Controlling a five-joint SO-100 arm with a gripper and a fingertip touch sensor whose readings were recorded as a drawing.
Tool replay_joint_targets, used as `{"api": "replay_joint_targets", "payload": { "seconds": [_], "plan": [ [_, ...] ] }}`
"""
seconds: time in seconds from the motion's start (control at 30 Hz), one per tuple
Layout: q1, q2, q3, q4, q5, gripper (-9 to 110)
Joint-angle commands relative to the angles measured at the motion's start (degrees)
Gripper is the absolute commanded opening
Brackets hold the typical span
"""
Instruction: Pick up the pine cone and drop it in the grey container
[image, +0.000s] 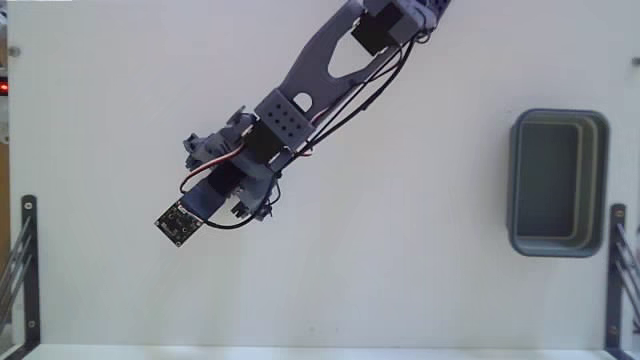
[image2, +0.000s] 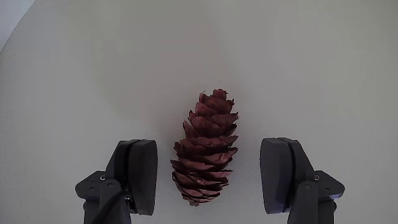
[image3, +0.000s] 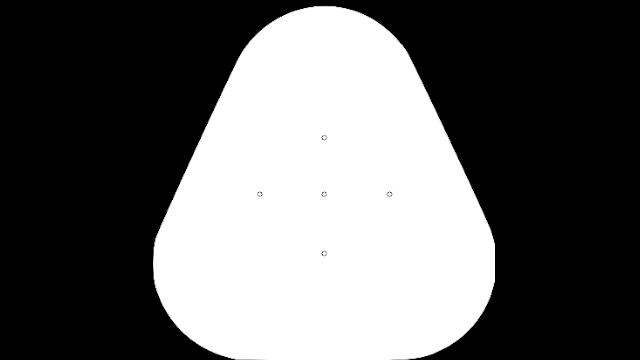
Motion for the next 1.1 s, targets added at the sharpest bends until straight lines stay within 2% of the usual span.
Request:
{"api": "replay_joint_targets", "payload": {
  "seconds": [0.0,1.07],
  "plan": [
    [-0.3,2.7,0.6,-1.5,0.3,110],
    [-0.3,2.6,1.9,-2.9,0.3,110]
  ]
}}
